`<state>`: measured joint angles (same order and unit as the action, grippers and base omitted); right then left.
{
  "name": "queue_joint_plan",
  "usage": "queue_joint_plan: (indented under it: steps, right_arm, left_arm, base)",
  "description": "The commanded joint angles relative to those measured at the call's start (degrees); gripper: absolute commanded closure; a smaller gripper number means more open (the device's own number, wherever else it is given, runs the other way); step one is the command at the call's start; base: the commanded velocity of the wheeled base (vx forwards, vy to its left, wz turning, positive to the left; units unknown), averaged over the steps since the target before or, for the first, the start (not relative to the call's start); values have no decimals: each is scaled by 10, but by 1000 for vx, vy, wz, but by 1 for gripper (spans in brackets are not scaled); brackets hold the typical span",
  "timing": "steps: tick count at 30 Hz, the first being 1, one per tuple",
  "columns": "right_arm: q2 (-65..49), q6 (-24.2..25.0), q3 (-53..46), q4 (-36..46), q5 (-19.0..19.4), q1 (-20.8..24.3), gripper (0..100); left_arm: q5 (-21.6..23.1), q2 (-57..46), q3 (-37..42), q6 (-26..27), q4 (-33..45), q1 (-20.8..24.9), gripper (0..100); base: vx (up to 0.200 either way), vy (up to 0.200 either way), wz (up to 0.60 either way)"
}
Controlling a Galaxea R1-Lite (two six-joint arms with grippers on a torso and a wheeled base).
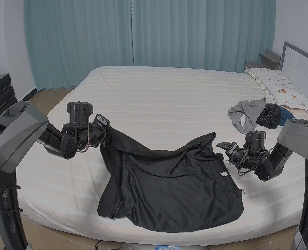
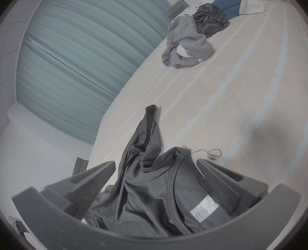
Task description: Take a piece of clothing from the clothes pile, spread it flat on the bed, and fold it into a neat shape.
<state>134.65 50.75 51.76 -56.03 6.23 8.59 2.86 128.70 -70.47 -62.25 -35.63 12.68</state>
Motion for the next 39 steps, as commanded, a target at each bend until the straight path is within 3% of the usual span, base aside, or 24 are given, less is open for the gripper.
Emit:
queue_joint_plan:
  steps: [1, 9, 17, 25, 26, 30, 39]
  right_arm:
    - [55, -4, 54, -6, 6, -3, 0]
    - [111, -31, 165, 29, 5, -1, 0]
    - [139, -116, 210, 53, 7, -1, 0]
    - [189, -124, 310, 75, 6, 20, 0]
    - [193, -130, 327, 101, 5, 21, 100]
    - [209, -178, 365, 138, 5, 17, 100]
    - [202, -176, 411, 145, -6, -13, 100]
  left_arm:
    - [-22, 119, -138, -21, 7, -45, 100]
    - [-30, 142, -161, -18, 18, -46, 100]
    - [-30, 145, -160, 2, 31, -46, 100]
    - [-33, 151, -157, 10, 33, -47, 100]
    - [-33, 151, -158, 10, 34, -47, 100]
    - [-34, 152, -160, 11, 36, -47, 100]
    - [-51, 158, -171, 25, 32, -56, 100]
  base:
    - [0, 0, 0]
    - [0, 0, 0]
    - [0, 0, 0]
    - [0, 0, 0]
    - [0, 0, 0]
    - [0, 0, 0]
    - [0, 0, 0]
